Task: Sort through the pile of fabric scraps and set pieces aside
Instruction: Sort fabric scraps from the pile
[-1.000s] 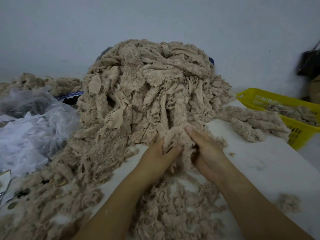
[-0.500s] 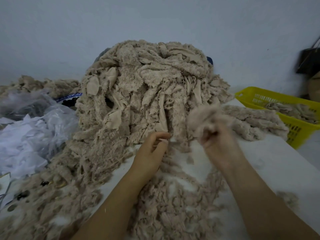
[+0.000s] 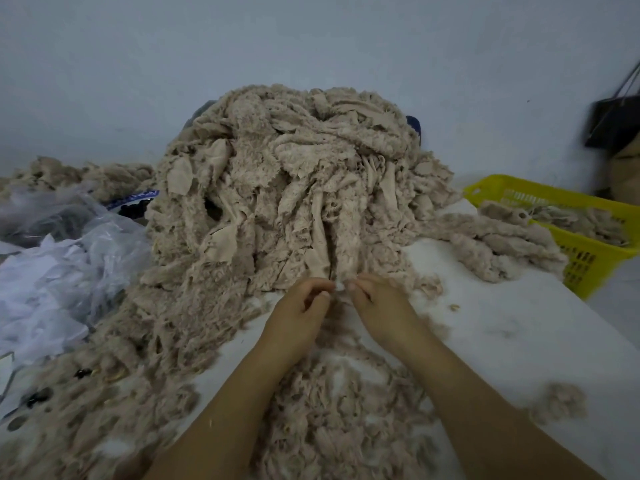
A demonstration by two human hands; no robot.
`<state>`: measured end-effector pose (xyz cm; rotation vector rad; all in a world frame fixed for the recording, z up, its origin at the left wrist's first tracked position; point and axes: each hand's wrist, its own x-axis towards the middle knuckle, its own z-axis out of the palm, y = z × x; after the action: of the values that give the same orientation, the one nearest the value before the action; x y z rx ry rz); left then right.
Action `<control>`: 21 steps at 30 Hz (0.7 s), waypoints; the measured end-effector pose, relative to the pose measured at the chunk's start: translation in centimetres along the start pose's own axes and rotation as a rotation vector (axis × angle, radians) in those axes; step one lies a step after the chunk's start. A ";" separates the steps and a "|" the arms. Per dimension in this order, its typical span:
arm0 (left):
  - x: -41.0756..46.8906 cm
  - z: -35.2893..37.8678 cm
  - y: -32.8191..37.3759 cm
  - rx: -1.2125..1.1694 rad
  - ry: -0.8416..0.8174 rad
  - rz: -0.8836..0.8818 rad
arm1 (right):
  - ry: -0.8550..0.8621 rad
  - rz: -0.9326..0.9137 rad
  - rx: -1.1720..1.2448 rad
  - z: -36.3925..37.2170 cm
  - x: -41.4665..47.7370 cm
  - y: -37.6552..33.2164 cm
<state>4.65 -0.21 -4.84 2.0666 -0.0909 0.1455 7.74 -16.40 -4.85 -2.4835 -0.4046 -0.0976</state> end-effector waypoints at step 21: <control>-0.9 0.6 1.4 -0.002 -0.052 0.186 | -0.058 0.078 0.850 -0.1 -1.4 -1.7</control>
<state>3.63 -1.38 -4.03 2.0584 -0.3152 0.2058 5.91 -15.46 -4.04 -1.6603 -0.2876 0.1527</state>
